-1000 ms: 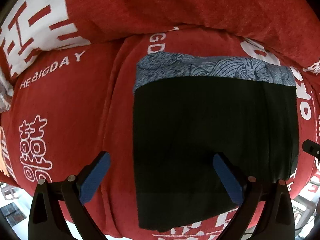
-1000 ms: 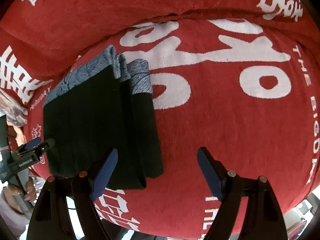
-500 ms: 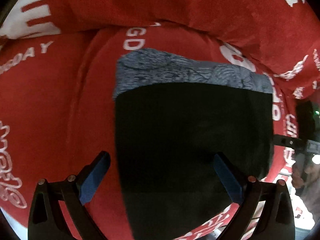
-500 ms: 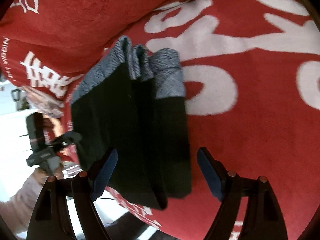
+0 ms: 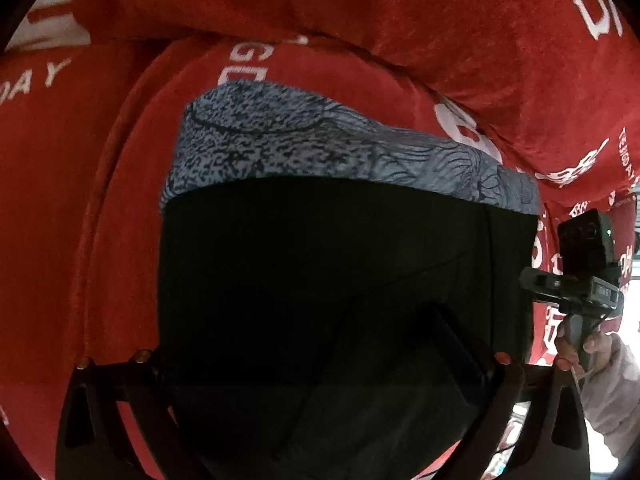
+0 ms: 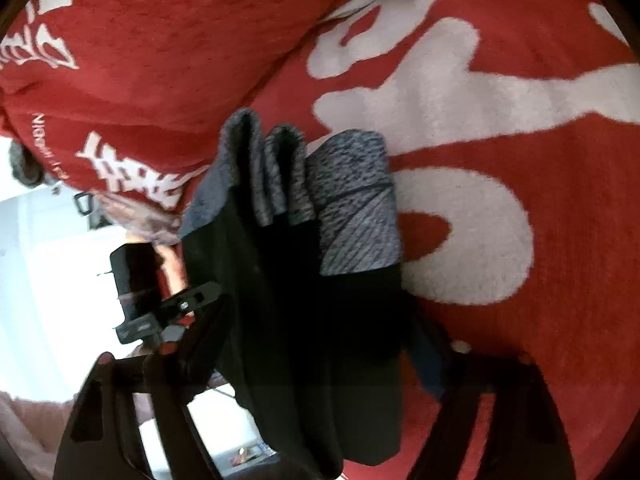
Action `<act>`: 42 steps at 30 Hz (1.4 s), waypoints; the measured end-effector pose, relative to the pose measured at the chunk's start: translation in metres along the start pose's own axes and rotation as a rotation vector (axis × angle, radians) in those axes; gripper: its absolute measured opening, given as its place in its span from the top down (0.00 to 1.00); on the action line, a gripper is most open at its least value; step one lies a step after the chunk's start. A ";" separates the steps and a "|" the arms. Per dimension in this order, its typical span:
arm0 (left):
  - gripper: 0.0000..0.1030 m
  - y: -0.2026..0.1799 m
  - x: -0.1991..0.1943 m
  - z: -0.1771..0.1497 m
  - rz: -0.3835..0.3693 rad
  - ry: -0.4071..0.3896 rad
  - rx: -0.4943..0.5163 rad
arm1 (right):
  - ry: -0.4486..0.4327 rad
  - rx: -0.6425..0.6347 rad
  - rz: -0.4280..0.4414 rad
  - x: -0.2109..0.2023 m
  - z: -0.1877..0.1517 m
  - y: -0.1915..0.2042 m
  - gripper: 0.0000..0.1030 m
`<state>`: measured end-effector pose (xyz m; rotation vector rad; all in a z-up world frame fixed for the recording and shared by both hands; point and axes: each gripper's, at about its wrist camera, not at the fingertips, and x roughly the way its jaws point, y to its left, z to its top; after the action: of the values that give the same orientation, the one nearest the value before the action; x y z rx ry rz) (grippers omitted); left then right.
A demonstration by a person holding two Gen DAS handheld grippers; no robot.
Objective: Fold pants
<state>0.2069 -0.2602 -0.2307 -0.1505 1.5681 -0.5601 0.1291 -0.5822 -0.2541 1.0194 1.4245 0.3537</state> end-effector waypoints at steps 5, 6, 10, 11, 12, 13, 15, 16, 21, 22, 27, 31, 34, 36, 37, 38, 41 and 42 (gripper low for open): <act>0.26 -0.011 -0.019 -0.004 0.003 -0.040 0.015 | -0.020 -0.008 0.024 -0.006 -0.006 0.014 0.51; 0.27 -0.012 -0.023 -0.005 -0.004 -0.045 0.014 | -0.024 -0.006 0.040 -0.009 -0.008 0.017 0.54; 0.28 -0.017 -0.042 -0.014 -0.032 -0.051 0.027 | -0.031 -0.013 0.100 -0.022 -0.017 0.027 0.56; 0.28 -0.021 -0.047 -0.017 -0.030 -0.052 0.036 | -0.032 -0.012 0.109 -0.023 -0.020 0.030 0.56; 0.28 -0.023 -0.050 -0.020 -0.026 -0.051 0.044 | -0.032 -0.011 0.118 -0.025 -0.024 0.034 0.56; 0.28 -0.025 -0.053 -0.024 -0.021 -0.049 0.052 | -0.031 -0.008 0.124 -0.025 -0.029 0.038 0.56; 0.28 -0.023 -0.061 -0.032 -0.014 -0.044 0.058 | -0.026 0.003 0.135 -0.026 -0.042 0.043 0.56; 0.28 -0.020 -0.063 -0.038 -0.013 -0.037 0.053 | -0.020 0.012 0.142 -0.025 -0.050 0.044 0.56; 0.28 0.001 -0.052 -0.052 0.096 -0.008 0.031 | 0.021 0.048 0.051 -0.005 -0.082 0.038 0.56; 0.28 0.004 -0.053 -0.052 0.122 -0.021 0.029 | 0.009 0.066 0.002 -0.003 -0.085 0.035 0.54; 0.28 0.012 -0.085 -0.042 0.204 -0.113 -0.002 | -0.068 0.050 -0.137 -0.022 -0.081 0.048 0.53; 0.28 -0.002 -0.112 -0.029 0.166 -0.184 0.034 | -0.154 -0.013 -0.175 -0.043 -0.072 0.075 0.83; 0.28 -0.020 -0.110 -0.021 0.122 -0.184 0.104 | -0.195 -0.076 -0.140 -0.049 -0.066 0.097 0.84; 0.27 -0.028 -0.095 -0.020 0.134 -0.158 0.135 | -0.178 -0.128 -0.163 -0.033 -0.061 0.114 0.84; 0.27 -0.030 -0.084 -0.020 0.156 -0.144 0.134 | -0.162 -0.137 -0.188 -0.025 -0.059 0.115 0.83; 0.27 -0.030 -0.073 -0.020 0.196 -0.136 0.131 | -0.138 -0.137 -0.220 -0.014 -0.057 0.114 0.83; 0.27 -0.022 -0.054 -0.024 0.285 -0.112 0.109 | -0.108 -0.101 -0.309 0.003 -0.058 0.099 0.86; 0.27 -0.023 -0.057 -0.026 0.286 -0.117 0.106 | -0.120 -0.071 -0.291 0.001 -0.061 0.092 0.86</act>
<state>0.1812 -0.2487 -0.1702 0.1189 1.4121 -0.4006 0.1063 -0.5081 -0.1754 0.7495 1.4168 0.1267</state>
